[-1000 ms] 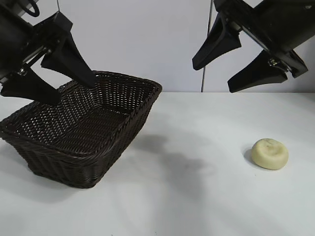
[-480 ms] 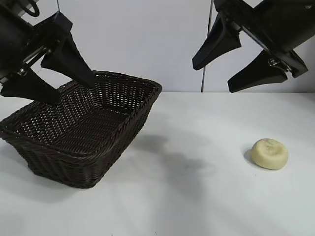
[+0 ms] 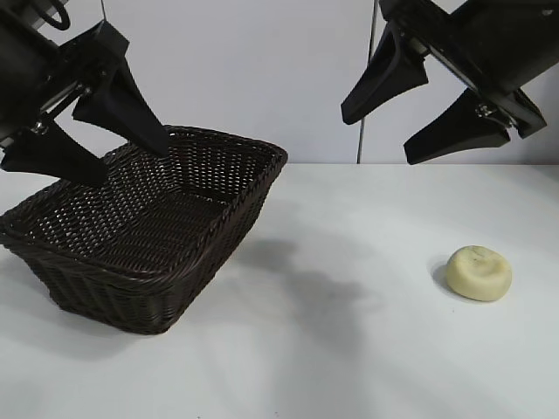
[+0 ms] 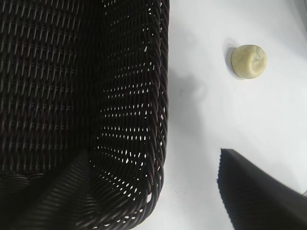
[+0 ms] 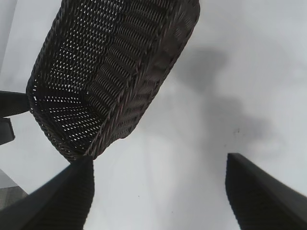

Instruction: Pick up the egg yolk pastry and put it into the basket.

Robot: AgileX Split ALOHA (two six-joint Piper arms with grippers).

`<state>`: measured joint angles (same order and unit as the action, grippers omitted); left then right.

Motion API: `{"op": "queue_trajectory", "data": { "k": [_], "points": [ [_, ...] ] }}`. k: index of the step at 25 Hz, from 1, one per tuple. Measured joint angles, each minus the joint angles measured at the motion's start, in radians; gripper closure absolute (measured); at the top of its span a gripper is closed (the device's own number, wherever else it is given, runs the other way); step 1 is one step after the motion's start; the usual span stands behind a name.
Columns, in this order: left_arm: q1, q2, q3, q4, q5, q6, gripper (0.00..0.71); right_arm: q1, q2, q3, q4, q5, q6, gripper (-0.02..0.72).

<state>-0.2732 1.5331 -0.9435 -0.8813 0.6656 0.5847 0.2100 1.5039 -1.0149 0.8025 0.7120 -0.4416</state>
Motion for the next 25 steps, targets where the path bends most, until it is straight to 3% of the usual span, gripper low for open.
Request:
{"op": "queue_trajectory", "data": {
  "k": [6, 12, 19, 25],
  "points": [
    [0.000, 0.000, 0.000, -0.046, -0.010, -0.015, 0.170, 0.000, 0.000, 0.000, 0.000, 0.000, 0.000, 0.155],
    [0.000, -0.042, -0.005, -0.027, -0.006, -0.284, 0.170, 0.000, 0.000, 0.000, 0.000, -0.001, 0.000, 0.155],
    [0.000, -0.094, -0.066, 0.259, 0.075, -0.839, 0.170, 0.000, 0.000, 0.000, -0.017, -0.004, 0.000, 0.155],
    [0.000, -0.114, -0.070, 0.480, 0.106, -1.201, 0.170, 0.000, 0.000, 0.000, -0.027, -0.004, 0.000, 0.155]
  ]
}}
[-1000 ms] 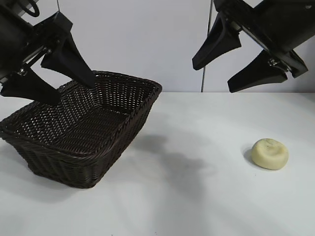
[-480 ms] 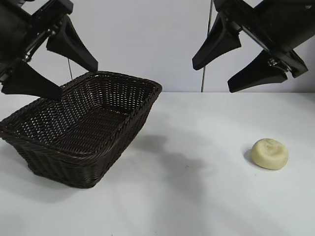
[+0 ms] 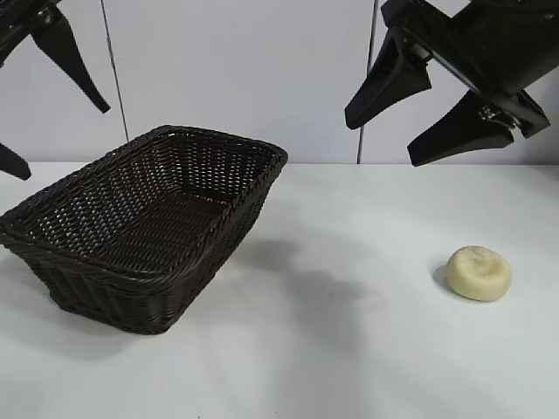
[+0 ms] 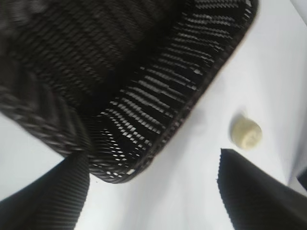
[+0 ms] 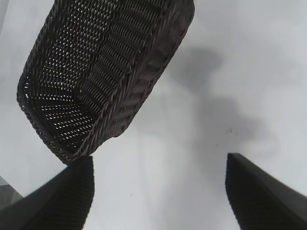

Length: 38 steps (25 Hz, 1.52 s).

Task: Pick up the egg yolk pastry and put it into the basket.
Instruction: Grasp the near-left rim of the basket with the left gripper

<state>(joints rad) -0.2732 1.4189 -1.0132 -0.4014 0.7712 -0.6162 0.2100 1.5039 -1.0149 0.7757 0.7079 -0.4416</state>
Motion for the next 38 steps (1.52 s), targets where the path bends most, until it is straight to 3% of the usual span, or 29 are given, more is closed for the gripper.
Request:
{"op": "queue_trajectory", "data": {
  "k": [9, 14, 20, 38],
  "points": [
    [0.000, -0.002, 0.166, 0.025, -0.084, -0.199, 0.170, 0.000, 0.000, 0.000, -0.002, 0.000, 0.000, 0.155],
    [-0.038, -0.002, 0.239, 0.026, -0.184, -0.234, 0.170, 0.000, 0.000, 0.000, -0.002, 0.000, 0.000, 0.155],
    [-0.078, 0.016, 0.256, 0.026, -0.285, -0.313, 0.170, 0.000, 0.000, 0.000, -0.003, 0.000, 0.000, 0.155],
    [-0.080, 0.255, 0.256, 0.051, -0.450, -0.322, 0.170, 0.000, 0.000, 0.000, -0.005, 0.000, 0.000, 0.155]
  ]
}}
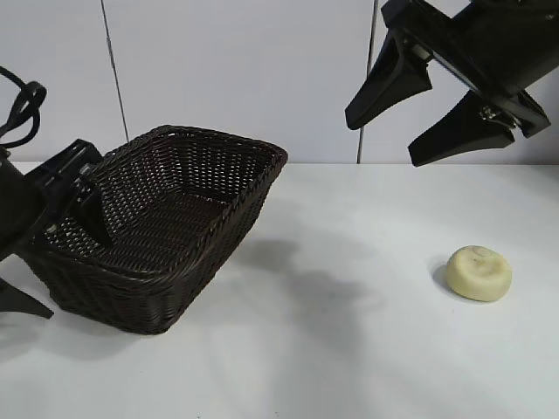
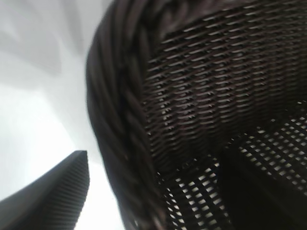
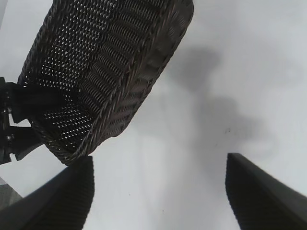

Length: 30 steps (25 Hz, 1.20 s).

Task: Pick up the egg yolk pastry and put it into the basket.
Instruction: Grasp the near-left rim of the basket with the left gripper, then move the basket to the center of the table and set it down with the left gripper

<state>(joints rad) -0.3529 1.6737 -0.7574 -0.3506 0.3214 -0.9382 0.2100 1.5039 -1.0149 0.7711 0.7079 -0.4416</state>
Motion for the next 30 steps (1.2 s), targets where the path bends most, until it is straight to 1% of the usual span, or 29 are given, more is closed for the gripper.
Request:
{"op": "queue_trajectory", "data": {
  "k": [4, 6, 8, 14, 17, 18, 24, 30],
  "points": [
    [0.000, 0.020, 0.000, 0.000, -0.007, 0.000, 0.170, 0.000, 0.000, 0.000, 0.000, 0.000, 0.000, 0.155],
    [0.000, 0.022, 0.000, 0.000, -0.007, 0.001, 0.191, 0.000, 0.000, 0.000, -0.001, 0.000, 0.000, 0.155],
    [0.000, 0.022, 0.000, 0.000, -0.008, 0.001, 0.249, 0.000, 0.000, 0.000, -0.001, 0.000, 0.000, 0.155],
    [0.000, 0.022, 0.000, -0.002, -0.025, 0.002, 0.511, 0.000, 0.000, 0.000, -0.001, 0.000, 0.000, 0.155],
    [0.000, 0.022, 0.000, -0.019, -0.033, -0.007, 0.595, 0.000, 0.000, 0.000, -0.001, 0.000, 0.000, 0.155],
    [0.000, 0.022, 0.000, -0.017, -0.033, -0.003, 0.611, 0.000, 0.000, 0.000, -0.001, 0.000, 0.000, 0.155],
    [0.000, 0.022, -0.007, -0.030, -0.006, -0.004, 0.611, 0.000, 0.000, 0.000, -0.001, 0.000, 0.000, 0.155],
    [0.000, 0.005, -0.085, -0.026, 0.110, 0.027, 0.611, 0.000, 0.000, 0.000, -0.001, 0.000, 0.000, 0.155]
  ]
}}
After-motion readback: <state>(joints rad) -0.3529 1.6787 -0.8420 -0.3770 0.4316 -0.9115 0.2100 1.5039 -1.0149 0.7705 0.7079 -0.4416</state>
